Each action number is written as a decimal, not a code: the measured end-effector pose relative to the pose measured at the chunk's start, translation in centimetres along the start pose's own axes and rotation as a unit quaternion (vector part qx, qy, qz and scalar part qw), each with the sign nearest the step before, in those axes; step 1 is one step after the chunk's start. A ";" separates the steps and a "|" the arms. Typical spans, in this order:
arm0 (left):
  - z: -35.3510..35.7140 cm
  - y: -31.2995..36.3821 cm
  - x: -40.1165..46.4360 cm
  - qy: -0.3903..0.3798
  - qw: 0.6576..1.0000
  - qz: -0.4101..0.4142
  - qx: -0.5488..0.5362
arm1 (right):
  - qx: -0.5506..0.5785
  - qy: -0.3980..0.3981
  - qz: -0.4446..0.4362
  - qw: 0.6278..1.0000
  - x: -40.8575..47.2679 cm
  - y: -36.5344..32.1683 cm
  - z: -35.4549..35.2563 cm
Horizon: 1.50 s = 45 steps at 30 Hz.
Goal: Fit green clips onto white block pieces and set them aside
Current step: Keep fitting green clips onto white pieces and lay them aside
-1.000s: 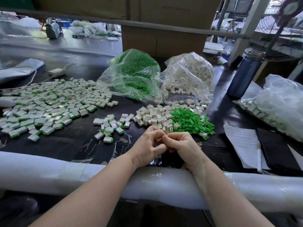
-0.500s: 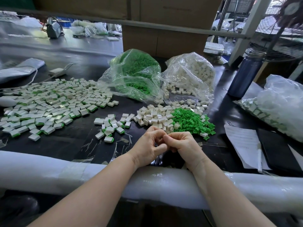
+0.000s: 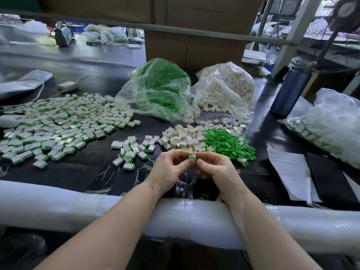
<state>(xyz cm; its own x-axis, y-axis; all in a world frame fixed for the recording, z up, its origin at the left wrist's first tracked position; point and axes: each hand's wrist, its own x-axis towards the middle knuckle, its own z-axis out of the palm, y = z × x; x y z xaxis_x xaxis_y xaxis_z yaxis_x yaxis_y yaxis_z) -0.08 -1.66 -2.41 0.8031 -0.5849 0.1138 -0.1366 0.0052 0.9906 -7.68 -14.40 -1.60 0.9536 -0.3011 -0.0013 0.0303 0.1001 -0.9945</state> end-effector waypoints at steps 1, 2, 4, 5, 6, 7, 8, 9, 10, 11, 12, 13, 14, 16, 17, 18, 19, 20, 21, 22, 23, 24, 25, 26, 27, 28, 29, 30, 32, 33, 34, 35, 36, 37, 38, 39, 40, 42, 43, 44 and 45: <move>0.0 0.0 0.0 -0.004 1.000 0.000 -0.016 | -0.012 0.002 -0.003 1.000 0.0 0.0 0.0; 0.0 0.0 0.0 -0.006 1.000 0.003 -0.024 | -0.020 0.007 -0.007 1.000 0.0 0.0 0.0; 0.1 0.0 0.0 -0.002 1.000 0.009 -0.024 | -0.032 0.018 -0.015 0.999 0.0 0.1 0.1; 0.1 0.0 0.1 0.002 1.000 0.011 -0.019 | -0.039 0.023 -0.019 0.999 0.0 0.1 0.1; 0.1 0.0 0.0 0.007 1.000 0.012 -0.013 | -0.046 0.026 -0.024 0.998 0.0 0.2 0.1; 0.1 0.0 0.0 0.011 1.000 0.012 -0.009 | -0.051 0.027 -0.028 0.998 0.0 0.2 0.1; 0.1 0.0 0.0 0.014 1.000 0.012 -0.008 | -0.058 0.030 -0.032 0.997 0.0 0.2 0.1; 0.2 0.1 -0.1 0.017 1.000 0.014 -0.010 | -0.065 0.035 -0.035 0.997 0.0 0.3 0.1; 0.2 0.2 -0.1 0.020 1.000 0.017 -0.010 | -0.072 0.041 -0.038 0.996 0.1 0.4 0.1; 0.2 0.2 -0.1 0.025 0.999 0.023 -0.005 | -0.082 0.046 -0.041 0.995 0.2 0.4 0.1; 0.2 0.3 -0.1 0.031 0.999 0.029 0.005 | -0.096 0.049 -0.044 0.993 0.2 0.5 0.1; 0.1 0.3 0.0 0.039 0.999 0.033 0.019 | -0.113 0.050 -0.046 0.991 0.3 0.6 0.1; 0.1 0.2 0.0 0.047 0.998 0.035 0.032 | -0.127 0.050 -0.048 0.989 0.3 0.7 0.1; 0.0 0.1 0.0 0.062 0.996 0.037 0.052 | -0.145 0.052 -0.053 0.987 0.5 0.8 0.1; 0.1 0.1 0.0 0.068 0.995 0.039 0.061 | -0.152 0.055 -0.057 0.985 0.5 0.9 0.1; 0.1 0.1 -0.1 0.074 0.994 0.040 0.072 | -0.158 0.058 -0.062 0.984 0.5 0.9 0.1; 0.1 0.0 -0.1 0.080 0.992 0.043 0.084 | -0.164 0.060 -0.067 0.982 0.5 1.0 0.1; 0.0 0.0 0.0 0.084 0.991 0.044 0.095 | -0.171 0.060 -0.072 0.981 0.5 1.0 0.1; 0.0 0.0 0.0 0.086 0.990 0.045 0.103 | -0.179 0.060 -0.077 0.979 0.6 1.1 0.1; 0.0 0.0 0.0 0.086 0.989 0.046 0.109 | -0.185 0.059 -0.082 0.978 0.6 1.1 0.1; 0.0 0.0 0.0 0.086 0.989 0.045 0.113 | -0.191 0.059 -0.086 0.976 0.6 1.1 0.2; 0.0 0.0 -0.1 0.085 0.988 0.045 0.117 | -0.197 0.062 -0.090 0.974 0.6 1.1 0.2; 0.0 0.0 -0.1 0.083 0.988 0.045 0.122 | -0.205 0.065 -0.096 0.972 0.6 1.1 0.2; 0.0 0.0 -0.1 0.081 0.988 0.045 0.126 | -0.214 0.067 -0.103 0.969 0.6 1.0 0.2; 0.0 0.1 -0.1 0.078 0.988 0.045 0.128 | -0.223 0.069 -0.111 0.966 0.5 1.0 0.3; 0.0 0.1 -0.1 0.076 0.988 0.043 0.126 | -0.231 0.069 -0.119 0.963 0.5 1.0 0.3; 0.0 0.1 -0.1 0.073 0.989 0.040 0.121 | -0.239 0.068 -0.125 0.961 0.5 0.9 0.3; 0.0 0.2 -0.1 0.070 0.990 0.036 0.115 | -0.243 0.067 -0.129 0.959 0.4 0.9 0.4; 0.0 0.2 -0.1 0.063 0.993 0.026 0.099 | -0.248 0.066 -0.128 0.958 0.4 0.9 0.4; 0.0 0.2 -0.2 0.059 0.994 0.021 0.093 | -0.249 0.065 -0.126 0.958 0.3 0.9 0.5; 0.0 0.2 -0.2 0.056 0.994 0.017 0.090 | -0.250 0.065 -0.125 0.958 0.3 0.9 0.4; 0.0 0.2 -0.2 0.053 0.995 0.013 0.087 | -0.249 0.063 -0.125 0.958 0.3 0.9 0.4; -0.1 0.2 -0.2 0.050 0.995 0.010 0.086 | -0.247 0.062 -0.125 0.959 0.3 0.8 0.5; -0.1 0.2 -0.2 0.047 0.995 0.007 0.086 | -0.244 0.061 -0.126 0.960 0.3 0.8 0.5; -0.1 0.1 -0.2 0.043 0.995 0.005 0.085 | -0.244 0.062 -0.126 0.959 0.2 0.8 0.5; -0.1 0.1 -0.1 0.038 0.996 0.003 0.083 | -0.246 0.063 -0.127 0.959 0.3 0.8 0.5; 0.0 0.1 -0.2 0.033 0.996 0.002 0.081 | -0.247 0.064 -0.126 0.959 0.3 0.8 0.5; 0.0 0.1 -0.2 0.029 0.996 0.002 0.080 | -0.245 0.066 -0.125 0.959 0.3 0.8 0.5; 0.0 0.1 -0.2 0.031 0.996 0.004 0.079 | -0.244 0.068 -0.124 0.959 0.2 0.8 0.4; 0.0 0.1 -0.2 0.033 0.997 0.006 0.075 | -0.243 0.070 -0.124 0.959 0.3 0.8 0.4; 0.0 0.2 -0.2 0.032 0.997 0.007 0.070 | -0.244 0.071 -0.124 0.959 0.3 0.7 0.4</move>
<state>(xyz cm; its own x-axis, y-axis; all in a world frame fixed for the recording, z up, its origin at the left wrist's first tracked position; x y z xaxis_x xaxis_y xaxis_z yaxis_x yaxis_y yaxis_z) -0.25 -1.54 -2.26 0.8356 -0.5320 0.1368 -0.2240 -0.1027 0.9692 -7.30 -14.05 -2.28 0.8840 -0.3874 0.2617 0.0745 -0.4358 -0.8969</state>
